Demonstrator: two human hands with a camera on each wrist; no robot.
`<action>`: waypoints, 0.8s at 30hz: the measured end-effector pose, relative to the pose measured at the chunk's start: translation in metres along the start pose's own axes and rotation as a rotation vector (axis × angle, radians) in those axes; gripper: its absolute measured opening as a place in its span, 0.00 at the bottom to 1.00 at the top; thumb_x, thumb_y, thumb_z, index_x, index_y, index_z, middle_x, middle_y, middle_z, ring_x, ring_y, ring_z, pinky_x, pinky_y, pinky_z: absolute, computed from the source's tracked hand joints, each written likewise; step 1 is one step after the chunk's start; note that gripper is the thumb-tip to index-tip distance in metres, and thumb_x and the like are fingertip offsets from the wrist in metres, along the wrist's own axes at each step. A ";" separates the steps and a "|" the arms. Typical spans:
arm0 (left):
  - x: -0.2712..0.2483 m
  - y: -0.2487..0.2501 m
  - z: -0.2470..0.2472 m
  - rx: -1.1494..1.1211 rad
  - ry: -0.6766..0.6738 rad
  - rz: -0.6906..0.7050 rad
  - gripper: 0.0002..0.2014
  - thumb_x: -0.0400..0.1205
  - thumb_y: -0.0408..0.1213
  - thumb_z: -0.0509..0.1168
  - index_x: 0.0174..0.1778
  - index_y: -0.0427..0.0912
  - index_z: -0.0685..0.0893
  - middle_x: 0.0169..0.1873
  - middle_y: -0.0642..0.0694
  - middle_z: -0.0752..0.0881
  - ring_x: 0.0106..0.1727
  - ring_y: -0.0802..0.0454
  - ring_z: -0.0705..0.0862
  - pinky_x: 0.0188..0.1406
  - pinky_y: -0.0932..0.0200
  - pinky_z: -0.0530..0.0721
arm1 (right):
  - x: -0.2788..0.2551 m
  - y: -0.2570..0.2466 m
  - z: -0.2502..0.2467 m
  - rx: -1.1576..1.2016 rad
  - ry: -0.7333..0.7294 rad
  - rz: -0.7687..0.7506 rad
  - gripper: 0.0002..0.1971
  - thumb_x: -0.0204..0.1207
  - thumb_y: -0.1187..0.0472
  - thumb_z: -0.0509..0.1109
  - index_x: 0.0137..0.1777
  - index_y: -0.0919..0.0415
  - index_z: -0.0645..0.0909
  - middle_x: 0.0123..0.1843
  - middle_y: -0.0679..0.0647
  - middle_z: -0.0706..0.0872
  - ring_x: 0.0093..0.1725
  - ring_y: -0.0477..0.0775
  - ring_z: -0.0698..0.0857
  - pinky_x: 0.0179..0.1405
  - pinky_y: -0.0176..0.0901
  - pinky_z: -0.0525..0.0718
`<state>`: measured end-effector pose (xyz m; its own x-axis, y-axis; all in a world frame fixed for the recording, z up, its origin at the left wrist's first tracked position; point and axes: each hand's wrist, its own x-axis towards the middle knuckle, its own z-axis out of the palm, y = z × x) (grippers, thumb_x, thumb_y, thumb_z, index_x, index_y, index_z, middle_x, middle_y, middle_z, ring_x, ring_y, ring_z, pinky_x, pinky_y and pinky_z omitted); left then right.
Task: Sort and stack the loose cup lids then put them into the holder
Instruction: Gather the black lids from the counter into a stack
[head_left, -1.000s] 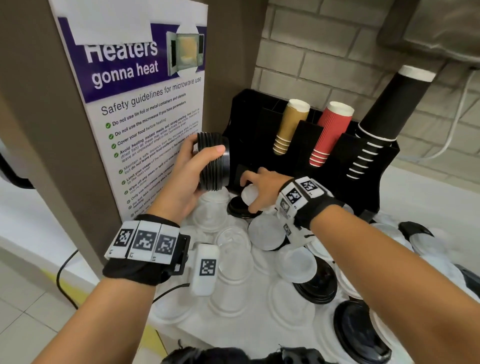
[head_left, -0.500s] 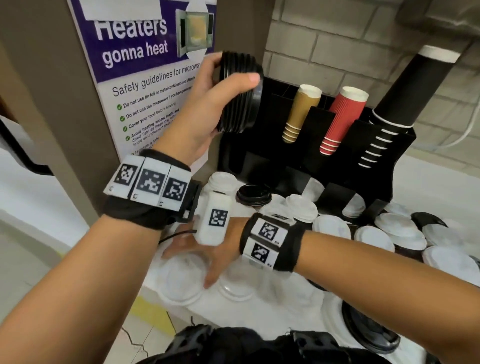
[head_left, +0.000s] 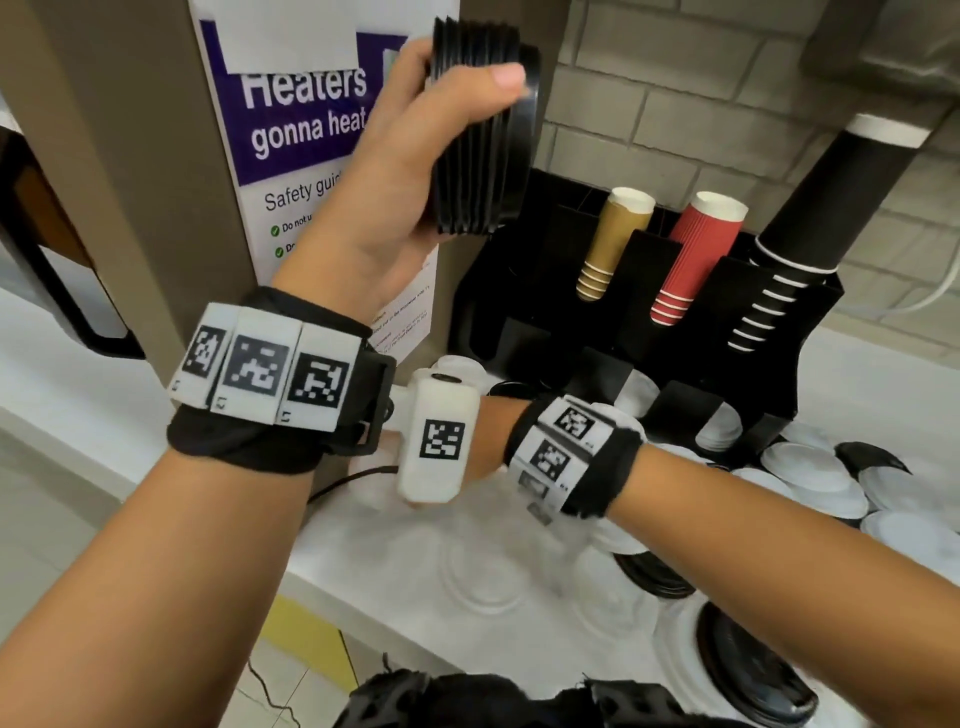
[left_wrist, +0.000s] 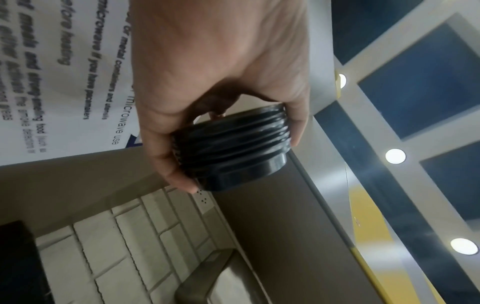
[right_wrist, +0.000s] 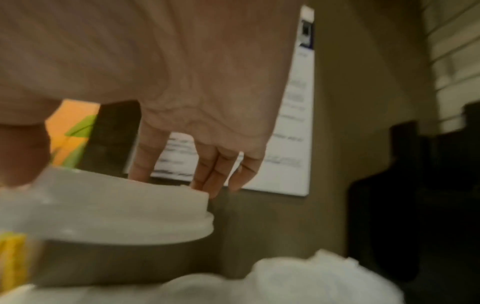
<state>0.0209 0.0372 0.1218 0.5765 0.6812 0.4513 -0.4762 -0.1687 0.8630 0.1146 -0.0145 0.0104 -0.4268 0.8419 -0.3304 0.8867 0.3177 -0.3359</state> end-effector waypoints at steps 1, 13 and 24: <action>-0.001 -0.002 -0.002 -0.012 0.010 -0.005 0.14 0.77 0.43 0.67 0.56 0.45 0.76 0.47 0.50 0.82 0.49 0.53 0.85 0.41 0.52 0.85 | -0.001 0.007 -0.007 0.047 0.076 -0.020 0.08 0.74 0.59 0.76 0.49 0.48 0.81 0.47 0.52 0.82 0.42 0.45 0.72 0.50 0.35 0.60; -0.032 -0.082 -0.012 -0.134 0.192 -0.256 0.27 0.61 0.50 0.75 0.56 0.51 0.78 0.43 0.52 0.86 0.43 0.54 0.88 0.38 0.50 0.87 | 0.011 0.119 0.000 -0.146 0.061 0.793 0.37 0.79 0.38 0.62 0.80 0.59 0.60 0.71 0.61 0.77 0.67 0.62 0.79 0.51 0.44 0.75; -0.035 -0.116 -0.013 -0.080 0.221 -0.348 0.34 0.62 0.53 0.75 0.64 0.50 0.77 0.41 0.57 0.88 0.43 0.57 0.89 0.32 0.58 0.85 | 0.013 0.132 0.004 -0.102 0.105 0.814 0.34 0.77 0.37 0.60 0.79 0.50 0.61 0.72 0.62 0.73 0.59 0.61 0.79 0.49 0.46 0.74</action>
<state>0.0474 0.0422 0.0032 0.5598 0.8258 0.0687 -0.3333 0.1485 0.9310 0.2250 0.0370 -0.0415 0.3704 0.8604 -0.3501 0.9251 -0.3755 0.0560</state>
